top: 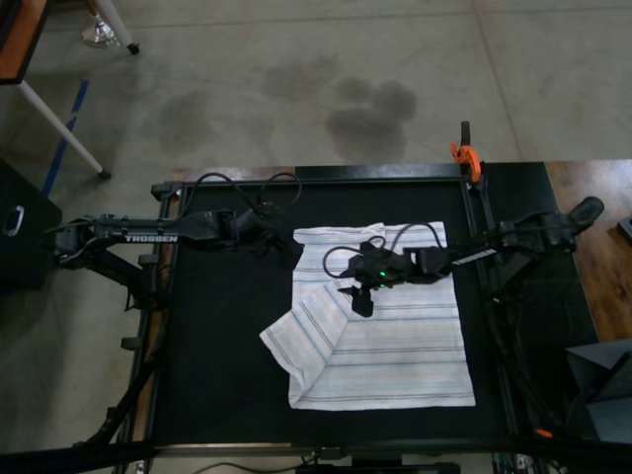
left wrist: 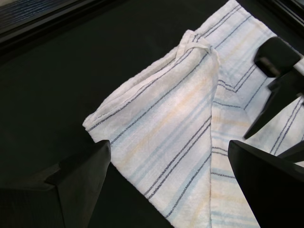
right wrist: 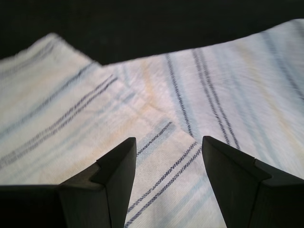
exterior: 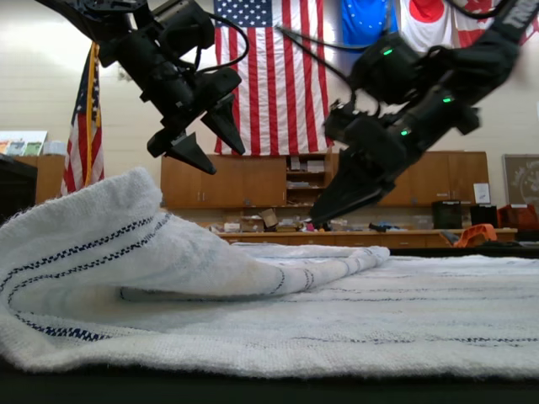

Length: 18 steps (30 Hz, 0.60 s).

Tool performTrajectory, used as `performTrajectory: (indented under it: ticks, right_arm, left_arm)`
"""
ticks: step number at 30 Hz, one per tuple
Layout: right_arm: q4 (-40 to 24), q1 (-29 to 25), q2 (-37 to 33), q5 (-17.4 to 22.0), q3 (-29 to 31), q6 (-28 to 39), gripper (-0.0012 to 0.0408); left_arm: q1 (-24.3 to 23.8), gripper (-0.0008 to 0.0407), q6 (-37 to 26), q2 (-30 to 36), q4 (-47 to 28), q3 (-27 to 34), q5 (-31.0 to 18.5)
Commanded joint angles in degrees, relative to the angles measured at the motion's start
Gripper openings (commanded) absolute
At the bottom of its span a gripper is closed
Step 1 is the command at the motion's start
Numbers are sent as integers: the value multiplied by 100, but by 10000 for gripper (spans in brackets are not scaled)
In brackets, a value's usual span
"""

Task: Fold the towel

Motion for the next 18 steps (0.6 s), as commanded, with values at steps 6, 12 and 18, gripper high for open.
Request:
performTrajectory:
  ticks: [6, 12, 18]
  right_arm:
    - [-1008, -146, 564, -629, 890, -944, 162]
    - [-1132, -155, 730, -656, 1318, -1314, 161]
    - [-1141, -168, 734, -656, 1322, -1519, 161]
  left_arm:
    - [0, 344, 7, 0, 50, -31, 7]
    - [0, 344, 20, 7, 63, 11, 7]
    - [0, 344, 72, -22, 66, 9, 7]
